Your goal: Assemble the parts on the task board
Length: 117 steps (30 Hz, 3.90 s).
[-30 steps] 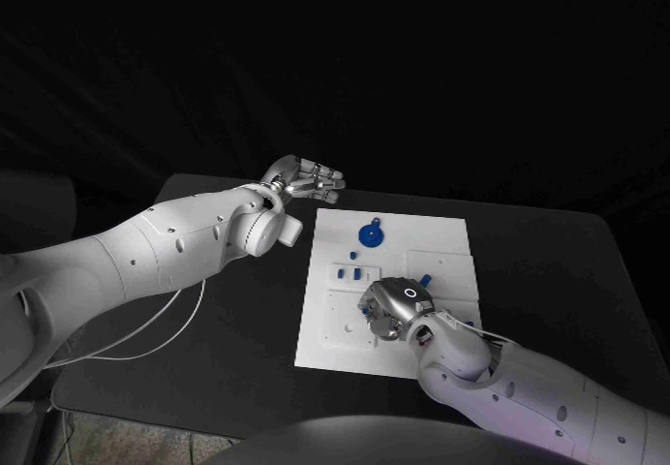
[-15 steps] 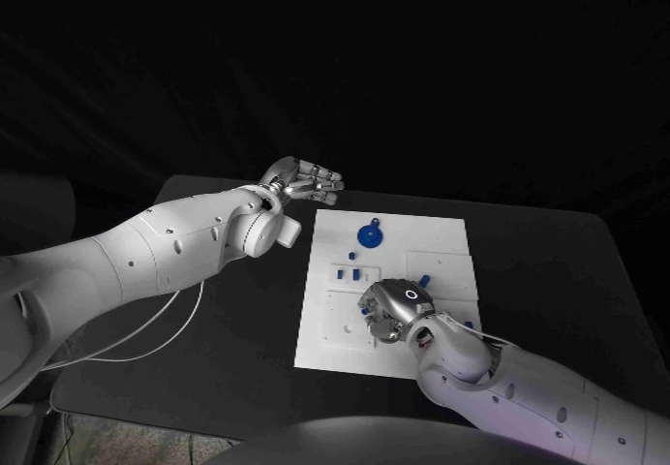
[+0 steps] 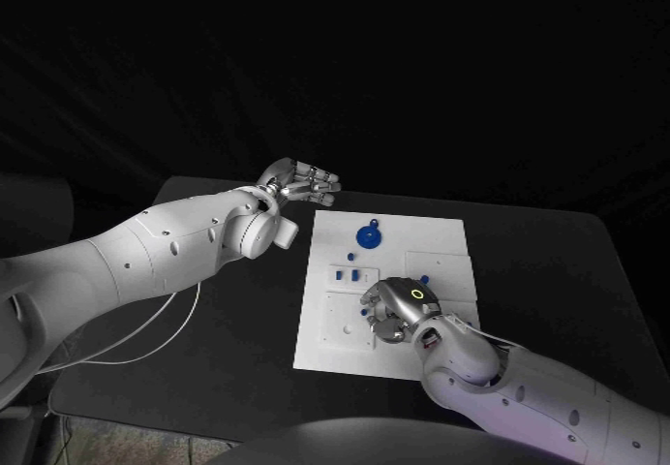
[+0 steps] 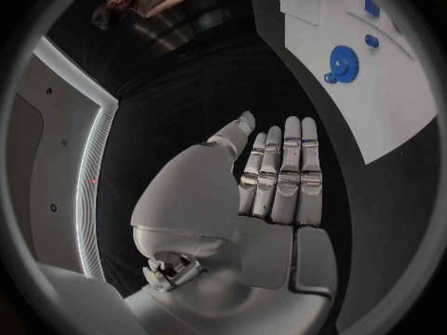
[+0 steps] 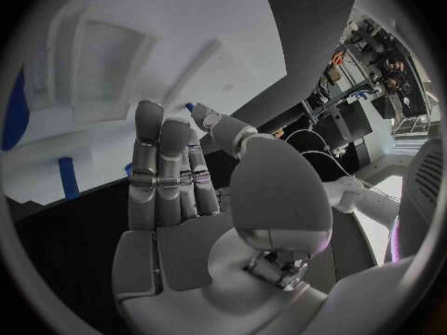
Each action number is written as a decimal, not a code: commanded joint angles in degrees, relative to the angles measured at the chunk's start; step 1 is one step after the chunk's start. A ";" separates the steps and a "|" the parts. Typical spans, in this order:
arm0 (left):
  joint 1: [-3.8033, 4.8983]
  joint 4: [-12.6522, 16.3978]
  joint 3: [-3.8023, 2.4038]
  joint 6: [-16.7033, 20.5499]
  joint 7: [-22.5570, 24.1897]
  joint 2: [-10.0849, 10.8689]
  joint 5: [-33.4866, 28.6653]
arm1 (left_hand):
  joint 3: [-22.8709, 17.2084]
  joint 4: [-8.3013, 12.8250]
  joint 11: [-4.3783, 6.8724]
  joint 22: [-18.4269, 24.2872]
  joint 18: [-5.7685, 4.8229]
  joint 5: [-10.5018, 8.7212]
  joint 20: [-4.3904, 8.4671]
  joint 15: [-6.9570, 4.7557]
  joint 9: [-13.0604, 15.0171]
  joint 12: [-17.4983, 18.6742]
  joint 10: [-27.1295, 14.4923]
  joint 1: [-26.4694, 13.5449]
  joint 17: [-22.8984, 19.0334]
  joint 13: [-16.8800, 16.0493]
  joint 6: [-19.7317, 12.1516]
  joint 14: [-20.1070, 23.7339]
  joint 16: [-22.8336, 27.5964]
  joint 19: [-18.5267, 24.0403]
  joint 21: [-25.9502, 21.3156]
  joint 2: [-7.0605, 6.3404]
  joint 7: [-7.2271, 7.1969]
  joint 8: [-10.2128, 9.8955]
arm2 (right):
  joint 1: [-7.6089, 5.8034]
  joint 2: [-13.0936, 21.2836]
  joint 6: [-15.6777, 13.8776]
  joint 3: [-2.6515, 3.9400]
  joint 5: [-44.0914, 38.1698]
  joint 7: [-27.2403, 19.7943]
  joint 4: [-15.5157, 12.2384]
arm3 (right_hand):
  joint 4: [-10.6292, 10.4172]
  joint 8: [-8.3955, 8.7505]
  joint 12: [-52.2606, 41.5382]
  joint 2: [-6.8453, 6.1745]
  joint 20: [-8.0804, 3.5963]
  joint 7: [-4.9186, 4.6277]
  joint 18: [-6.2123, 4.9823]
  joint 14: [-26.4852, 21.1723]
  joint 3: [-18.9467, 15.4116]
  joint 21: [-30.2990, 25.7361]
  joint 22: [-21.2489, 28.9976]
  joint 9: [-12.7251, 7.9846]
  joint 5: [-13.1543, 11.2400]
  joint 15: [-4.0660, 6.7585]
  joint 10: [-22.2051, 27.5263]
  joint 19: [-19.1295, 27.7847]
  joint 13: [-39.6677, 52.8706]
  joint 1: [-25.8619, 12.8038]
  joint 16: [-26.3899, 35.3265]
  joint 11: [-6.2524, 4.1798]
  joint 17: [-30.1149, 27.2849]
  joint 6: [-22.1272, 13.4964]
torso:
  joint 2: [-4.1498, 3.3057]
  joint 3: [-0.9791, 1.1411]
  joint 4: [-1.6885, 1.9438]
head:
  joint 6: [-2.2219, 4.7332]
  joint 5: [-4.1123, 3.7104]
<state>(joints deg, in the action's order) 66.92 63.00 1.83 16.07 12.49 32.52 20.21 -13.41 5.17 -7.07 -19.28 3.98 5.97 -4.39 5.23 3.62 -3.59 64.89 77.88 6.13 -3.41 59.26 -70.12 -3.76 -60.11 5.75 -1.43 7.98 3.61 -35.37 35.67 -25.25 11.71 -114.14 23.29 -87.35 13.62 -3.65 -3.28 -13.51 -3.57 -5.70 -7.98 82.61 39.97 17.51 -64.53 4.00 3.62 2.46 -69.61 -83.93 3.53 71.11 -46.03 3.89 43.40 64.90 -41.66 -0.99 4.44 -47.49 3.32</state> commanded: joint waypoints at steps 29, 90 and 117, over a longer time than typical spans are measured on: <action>0.02 1.18 -0.02 -1.09 1.10 1.76 -0.19 | 0.50 0.25 0.03 0.23 -0.46 0.13 0.04 0.13 0.01 0.25 -0.14 -0.04 -0.01 0.04 0.32 0.13 0.21 0.22 0.53 0.58 0.13 0.00 | -3.30 7.99 13.04 11.02 9.09 -4.14 0.57 | -3.08 0.06 -0.18 -0.44 1.39 1.08 -1.40 -0.21 -10.25 0.67 3.97 -0.27 -0.81 -1.65 6.95 -2.34 -0.07 1.03 -0.96 1.57 -0.92 -4.14 | -0.02 -0.11 0.09 | 1.30 -1.74; 0.03 1.00 -0.01 -1.52 0.03 1.78 -0.06 | 0.64 -0.24 0.01 0.70 -0.44 0.10 -0.02 0.19 0.02 0.25 -0.22 -0.30 -0.01 0.04 0.40 0.22 0.22 0.19 0.67 0.76 0.08 0.00 | -3.41 6.49 15.74 10.34 4.43 -2.32 3.92 | -0.71 -0.05 -0.40 3.95 0.10 0.19 -0.03 -0.23 -2.54 2.74 3.93 0.01 -0.72 -0.15 -3.90 -2.02 0.14 0.37 -1.58 -1.20 -1.41 3.20 | -0.02 0.00 0.06 | 0.50 -1.78; 0.03 0.34 -0.01 -1.51 0.08 1.84 -0.06 | 0.64 -0.60 0.03 1.01 -0.42 0.10 -0.03 0.18 0.02 0.25 -0.19 -0.24 0.01 0.04 0.48 0.20 0.21 0.08 0.64 0.88 0.04 0.01 | -3.38 7.78 8.74 10.47 1.99 -2.12 -1.71 | 0.35 -0.08 -0.40 8.43 -2.24 1.73 2.18 0.11 -4.69 7.61 -0.65 1.51 -0.84 1.90 -11.58 -1.88 0.68 2.60 -0.63 -3.57 -0.82 8.88 | 0.03 -0.01 -0.01 | 0.38 -1.55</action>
<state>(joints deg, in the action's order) 66.92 63.32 1.86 15.22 12.24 34.44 20.25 -12.76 4.84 -7.07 -18.31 3.98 5.98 -4.39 5.23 3.62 -3.59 64.89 77.65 6.13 -3.41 59.26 -70.13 -3.76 -60.11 6.19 -1.20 7.98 3.61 -38.75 43.33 -15.56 22.14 -111.07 21.21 -88.23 14.07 -3.75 -3.40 -5.79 -5.53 -3.97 -4.94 82.68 35.64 24.84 -65.13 5.42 2.44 3.96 -77.00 -84.02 3.50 73.23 -46.93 2.87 42.53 73.19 -41.66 -0.99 4.47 -47.15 1.73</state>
